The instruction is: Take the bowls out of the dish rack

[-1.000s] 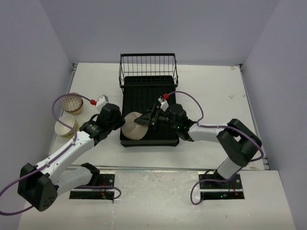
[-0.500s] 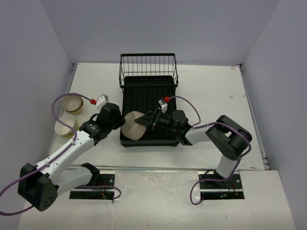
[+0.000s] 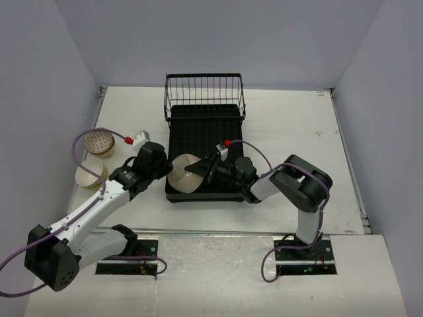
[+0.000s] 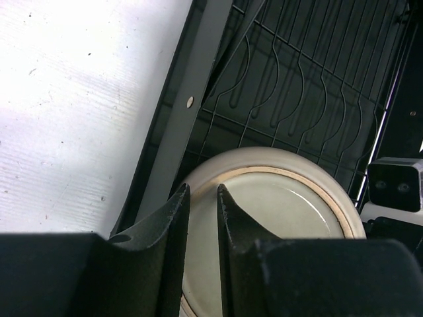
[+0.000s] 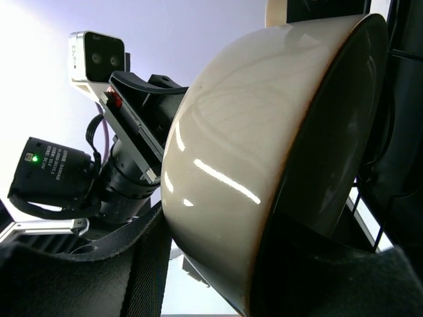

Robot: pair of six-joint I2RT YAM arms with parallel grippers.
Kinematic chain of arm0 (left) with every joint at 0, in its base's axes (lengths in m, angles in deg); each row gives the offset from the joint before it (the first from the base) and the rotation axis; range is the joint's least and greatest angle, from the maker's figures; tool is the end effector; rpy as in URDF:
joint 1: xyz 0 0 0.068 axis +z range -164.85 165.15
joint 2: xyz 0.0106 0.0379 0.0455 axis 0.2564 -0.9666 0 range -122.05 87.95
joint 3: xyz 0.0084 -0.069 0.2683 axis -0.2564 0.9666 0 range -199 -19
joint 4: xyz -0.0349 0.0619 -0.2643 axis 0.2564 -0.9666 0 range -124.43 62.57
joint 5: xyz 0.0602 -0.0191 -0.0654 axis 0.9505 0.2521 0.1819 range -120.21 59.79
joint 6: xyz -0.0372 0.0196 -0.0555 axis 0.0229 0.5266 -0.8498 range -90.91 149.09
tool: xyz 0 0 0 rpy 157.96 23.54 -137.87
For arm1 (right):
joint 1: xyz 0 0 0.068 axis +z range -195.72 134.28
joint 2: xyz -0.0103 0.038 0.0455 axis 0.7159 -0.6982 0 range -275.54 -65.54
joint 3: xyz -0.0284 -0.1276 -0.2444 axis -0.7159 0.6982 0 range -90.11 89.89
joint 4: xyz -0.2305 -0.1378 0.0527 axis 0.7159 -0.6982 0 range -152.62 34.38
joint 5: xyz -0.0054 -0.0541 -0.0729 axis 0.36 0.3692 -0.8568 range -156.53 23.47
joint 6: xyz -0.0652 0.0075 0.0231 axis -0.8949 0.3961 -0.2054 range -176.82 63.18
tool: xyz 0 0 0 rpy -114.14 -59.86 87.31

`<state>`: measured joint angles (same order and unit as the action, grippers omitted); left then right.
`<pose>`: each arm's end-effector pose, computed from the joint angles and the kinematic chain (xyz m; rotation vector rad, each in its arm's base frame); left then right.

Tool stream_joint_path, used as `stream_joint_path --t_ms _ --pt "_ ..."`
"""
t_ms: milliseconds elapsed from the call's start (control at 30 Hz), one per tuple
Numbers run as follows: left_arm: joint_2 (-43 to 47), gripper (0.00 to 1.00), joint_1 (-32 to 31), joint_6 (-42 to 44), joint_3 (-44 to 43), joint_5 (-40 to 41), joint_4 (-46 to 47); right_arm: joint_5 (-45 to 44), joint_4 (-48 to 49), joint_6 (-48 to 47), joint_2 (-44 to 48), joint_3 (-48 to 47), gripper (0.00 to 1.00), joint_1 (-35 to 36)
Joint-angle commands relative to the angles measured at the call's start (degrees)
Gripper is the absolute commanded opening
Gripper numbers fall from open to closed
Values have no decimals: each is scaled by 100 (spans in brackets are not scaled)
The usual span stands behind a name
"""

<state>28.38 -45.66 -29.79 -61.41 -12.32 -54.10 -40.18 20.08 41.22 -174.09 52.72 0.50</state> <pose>0.2155 -0.1083 0.2376 -0.7153 2.2183 -0.4393 0.2371 0.2838 0.1521 0.4178 2.0097 2.1854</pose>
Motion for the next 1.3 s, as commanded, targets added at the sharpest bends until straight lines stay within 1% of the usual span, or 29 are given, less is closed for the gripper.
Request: stream_joint_path --t_ms 0,100,233,300,400,567,700,933,1033,1067,1100,1133,1200,1233,1267 --pt "-11 24 -31 69 -30 -295 -127 -77 1833 356 -201 -124 49 142" --pt "7 24 -31 60 -30 -304 -118 -34 1843 295 -114 -212 50 142" --pt "-2 24 -31 51 -30 -321 -92 229 1615 40 88 -387 56 142" --pt "-37 24 -31 51 -48 -339 -66 309 1317 -135 246 -458 62 142" --pt "-63 24 -31 51 -74 -356 -57 485 886 -398 440 -537 65 142" --pt "-72 23 -31 42 -39 -365 -39 573 481 -715 686 -458 67 142" --pt "-55 23 -31 34 -13 -356 -48 547 410 -804 853 -370 66 151" --pt "-72 23 -31 34 -21 -365 -31 591 323 -778 792 -335 65 142" --pt "-72 23 -31 7 -39 -383 -13 512 349 -646 696 -239 60 151" --pt "-72 23 -31 7 -39 -391 4 494 366 -550 652 -221 56 142" --pt "-72 23 -31 7 -39 -400 5 494 384 -506 608 -221 53 151" --pt "-72 23 -31 7 -48 -400 13 485 227 -453 538 -238 49 151" --pt "-90 23 -31 7 -74 -400 13 520 -62 -408 467 -352 44 151" --pt "-98 23 -31 7 -83 -400 22 599 -290 -408 449 -396 37 142" --pt "-99 23 -31 7 -92 -400 22 600 -441 -495 466 -414 26 142"
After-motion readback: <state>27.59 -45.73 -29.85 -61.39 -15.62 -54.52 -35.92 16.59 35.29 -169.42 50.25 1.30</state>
